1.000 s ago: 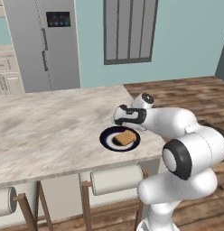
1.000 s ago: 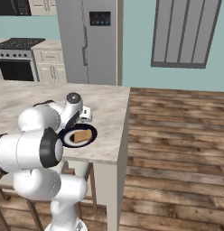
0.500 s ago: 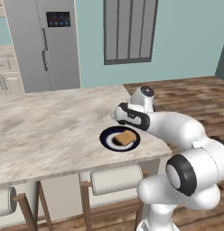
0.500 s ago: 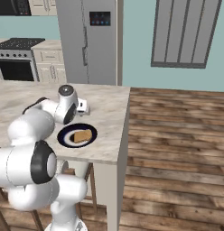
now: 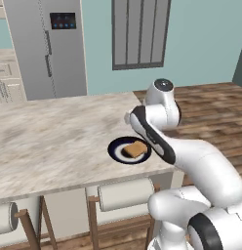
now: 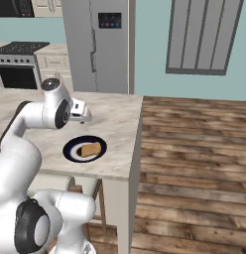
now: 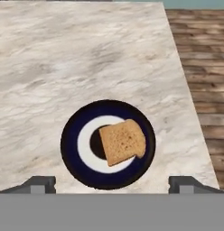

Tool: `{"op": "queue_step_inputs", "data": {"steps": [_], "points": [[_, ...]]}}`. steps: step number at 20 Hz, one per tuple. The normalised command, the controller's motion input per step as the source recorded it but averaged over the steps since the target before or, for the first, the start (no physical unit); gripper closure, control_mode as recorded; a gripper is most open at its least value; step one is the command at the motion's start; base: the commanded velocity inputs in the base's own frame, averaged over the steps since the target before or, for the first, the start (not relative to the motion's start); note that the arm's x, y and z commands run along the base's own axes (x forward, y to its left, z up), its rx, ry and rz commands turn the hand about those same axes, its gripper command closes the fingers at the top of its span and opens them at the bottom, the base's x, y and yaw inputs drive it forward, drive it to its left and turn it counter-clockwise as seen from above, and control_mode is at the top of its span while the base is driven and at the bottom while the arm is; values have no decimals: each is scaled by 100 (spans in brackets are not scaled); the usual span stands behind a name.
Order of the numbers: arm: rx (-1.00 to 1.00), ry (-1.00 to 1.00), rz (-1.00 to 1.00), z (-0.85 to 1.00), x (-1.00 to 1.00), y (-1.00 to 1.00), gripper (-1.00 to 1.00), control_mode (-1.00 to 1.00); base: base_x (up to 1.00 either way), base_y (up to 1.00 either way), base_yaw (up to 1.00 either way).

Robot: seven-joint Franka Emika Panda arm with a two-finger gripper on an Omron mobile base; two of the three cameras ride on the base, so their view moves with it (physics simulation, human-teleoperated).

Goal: Start the toaster. Once the lever pops up, take the bread to the plate on the dining counter.

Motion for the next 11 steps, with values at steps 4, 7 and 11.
{"op": "queue_step_inputs", "data": {"steps": [4, 7, 11], "points": [[0, 5, -7, 51, -100, -37, -100, -100, 0, 0, 0], [0, 2, -4, 44, -100, -36, -100, -100, 0, 0, 0], [0, 1, 0, 23, -100, -25, -100, -100, 0, 0, 0]]}}
